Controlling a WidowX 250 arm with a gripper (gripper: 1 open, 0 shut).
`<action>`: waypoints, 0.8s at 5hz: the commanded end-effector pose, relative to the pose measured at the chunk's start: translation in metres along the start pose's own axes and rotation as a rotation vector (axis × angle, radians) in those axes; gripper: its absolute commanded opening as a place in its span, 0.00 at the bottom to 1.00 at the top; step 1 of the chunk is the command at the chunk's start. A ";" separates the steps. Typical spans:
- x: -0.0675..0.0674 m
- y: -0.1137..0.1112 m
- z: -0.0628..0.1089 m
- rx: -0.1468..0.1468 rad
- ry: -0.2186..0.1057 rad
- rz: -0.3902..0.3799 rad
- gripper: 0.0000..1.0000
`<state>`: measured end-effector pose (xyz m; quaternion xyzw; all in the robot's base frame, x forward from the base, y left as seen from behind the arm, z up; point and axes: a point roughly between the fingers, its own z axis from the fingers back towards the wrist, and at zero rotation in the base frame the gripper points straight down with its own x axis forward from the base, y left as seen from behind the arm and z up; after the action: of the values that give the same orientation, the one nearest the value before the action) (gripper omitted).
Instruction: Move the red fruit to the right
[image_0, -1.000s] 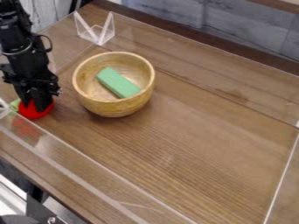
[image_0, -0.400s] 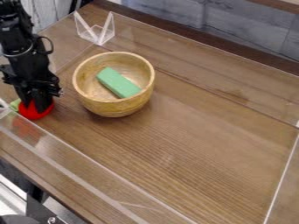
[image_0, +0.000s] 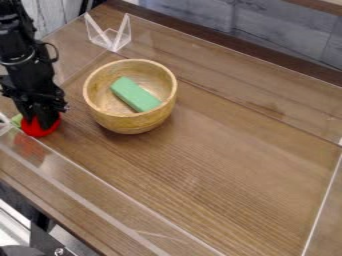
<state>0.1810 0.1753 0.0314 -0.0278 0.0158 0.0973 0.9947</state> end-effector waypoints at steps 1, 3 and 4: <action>0.001 -0.004 0.043 -0.006 -0.026 0.012 0.00; 0.020 -0.072 0.078 -0.045 -0.065 0.055 0.00; 0.040 -0.112 0.074 -0.049 -0.061 -0.059 0.00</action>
<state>0.2353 0.0714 0.0973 -0.0608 0.0076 0.0632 0.9961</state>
